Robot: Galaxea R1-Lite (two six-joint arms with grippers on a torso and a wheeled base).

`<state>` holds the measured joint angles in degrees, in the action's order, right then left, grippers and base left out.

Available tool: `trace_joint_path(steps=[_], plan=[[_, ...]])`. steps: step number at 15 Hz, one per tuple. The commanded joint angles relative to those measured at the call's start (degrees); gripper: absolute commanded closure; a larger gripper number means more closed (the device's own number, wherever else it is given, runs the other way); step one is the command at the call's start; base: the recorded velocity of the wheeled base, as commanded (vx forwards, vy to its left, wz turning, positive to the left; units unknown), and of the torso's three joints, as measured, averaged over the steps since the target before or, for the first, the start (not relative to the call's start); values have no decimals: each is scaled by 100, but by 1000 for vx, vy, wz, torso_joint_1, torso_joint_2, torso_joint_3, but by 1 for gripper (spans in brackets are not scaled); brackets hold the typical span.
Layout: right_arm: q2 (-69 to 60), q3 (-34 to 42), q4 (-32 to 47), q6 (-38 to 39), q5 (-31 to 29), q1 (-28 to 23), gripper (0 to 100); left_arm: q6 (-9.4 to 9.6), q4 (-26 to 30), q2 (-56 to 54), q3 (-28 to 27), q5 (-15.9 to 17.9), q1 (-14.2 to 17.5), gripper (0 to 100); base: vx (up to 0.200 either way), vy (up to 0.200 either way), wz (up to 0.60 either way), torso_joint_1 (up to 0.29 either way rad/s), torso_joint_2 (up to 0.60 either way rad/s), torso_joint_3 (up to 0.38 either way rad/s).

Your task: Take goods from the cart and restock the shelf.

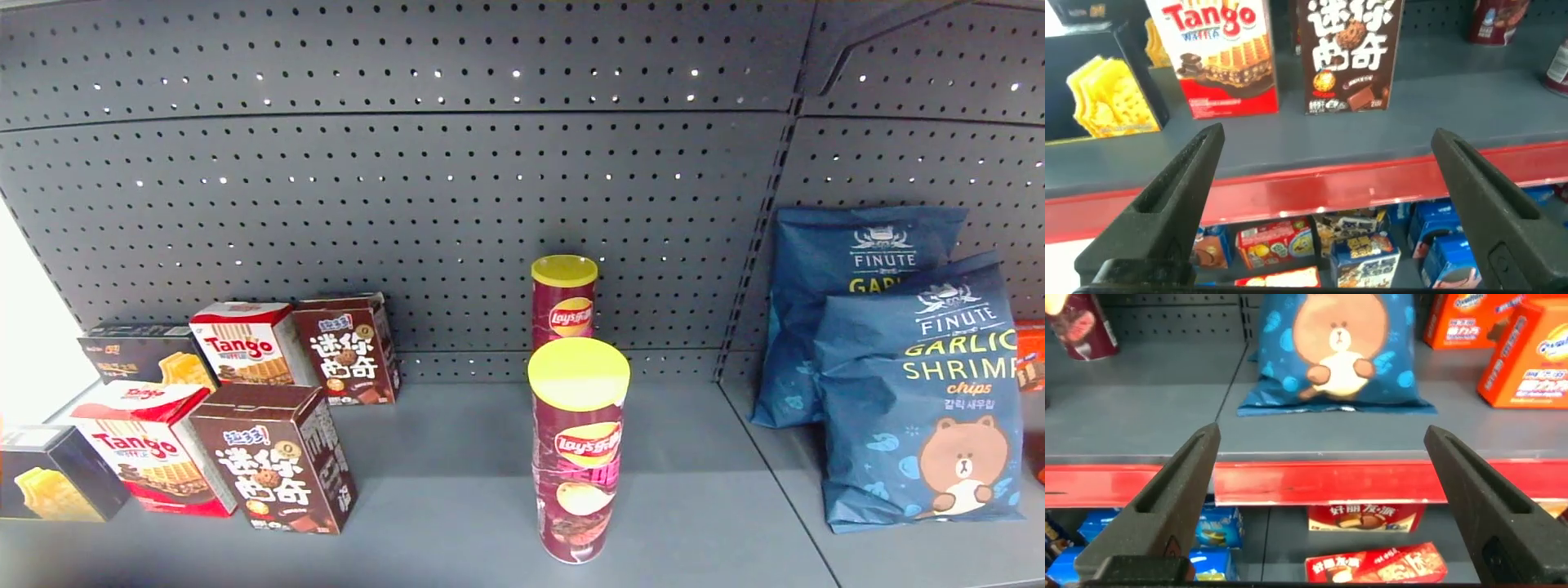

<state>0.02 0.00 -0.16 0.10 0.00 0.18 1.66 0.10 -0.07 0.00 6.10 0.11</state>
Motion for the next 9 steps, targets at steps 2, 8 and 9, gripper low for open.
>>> trace_joint_path(steps=[2, 8, 9], plan=[[-2, 0, -2, -1, 0, -1, 0, -8, -1, 7, 0, -3, -2, 0, 0, 0, 0, 0, 0, 0], [-2, 0, -2, -1, 0, -1, 0, -16, -1, 7, 0, -21, -2, 0, 0, -33, 0, 0, 0, 1], [-2, 0, -2, -1, 0, -1, 0, -25, -1, 7, 0, -29, -2, 0, 0, 0, 0, 0, 0, 0]])
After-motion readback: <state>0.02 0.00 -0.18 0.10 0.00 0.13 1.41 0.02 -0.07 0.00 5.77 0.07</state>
